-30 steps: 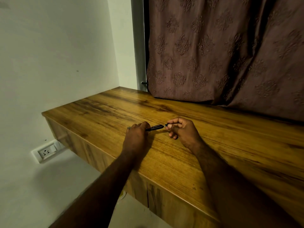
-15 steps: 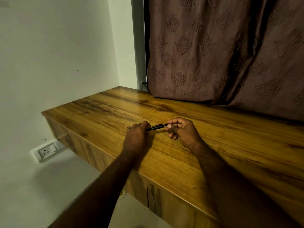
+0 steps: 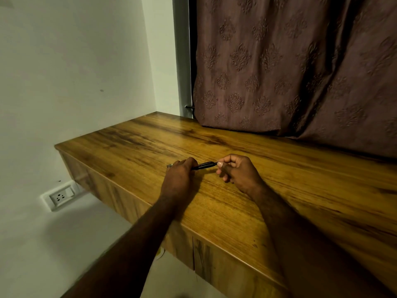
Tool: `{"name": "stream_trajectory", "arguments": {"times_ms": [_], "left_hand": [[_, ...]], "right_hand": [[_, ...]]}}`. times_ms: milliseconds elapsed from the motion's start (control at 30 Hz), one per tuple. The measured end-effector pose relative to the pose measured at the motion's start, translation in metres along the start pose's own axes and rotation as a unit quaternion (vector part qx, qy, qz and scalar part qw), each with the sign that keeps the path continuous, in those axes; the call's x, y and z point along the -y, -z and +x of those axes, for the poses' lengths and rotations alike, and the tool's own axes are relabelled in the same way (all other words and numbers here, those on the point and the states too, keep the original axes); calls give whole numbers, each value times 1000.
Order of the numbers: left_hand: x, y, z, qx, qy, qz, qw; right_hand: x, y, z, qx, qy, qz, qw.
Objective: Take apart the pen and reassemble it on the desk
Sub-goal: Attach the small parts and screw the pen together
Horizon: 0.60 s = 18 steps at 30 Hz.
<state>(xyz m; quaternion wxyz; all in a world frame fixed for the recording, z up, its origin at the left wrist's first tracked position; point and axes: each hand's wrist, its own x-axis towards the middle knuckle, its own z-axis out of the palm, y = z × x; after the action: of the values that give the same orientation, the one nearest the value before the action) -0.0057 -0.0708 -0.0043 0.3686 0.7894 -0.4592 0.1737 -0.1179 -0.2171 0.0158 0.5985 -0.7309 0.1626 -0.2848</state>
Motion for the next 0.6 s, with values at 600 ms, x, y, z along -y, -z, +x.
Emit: {"name": "stream_trajectory", "arguments": {"times_ms": [600], "left_hand": [[0,-1,-3,-36,-40,-32,998]], "right_hand": [[4,-1,0,-13,-5,16,1000]]}}
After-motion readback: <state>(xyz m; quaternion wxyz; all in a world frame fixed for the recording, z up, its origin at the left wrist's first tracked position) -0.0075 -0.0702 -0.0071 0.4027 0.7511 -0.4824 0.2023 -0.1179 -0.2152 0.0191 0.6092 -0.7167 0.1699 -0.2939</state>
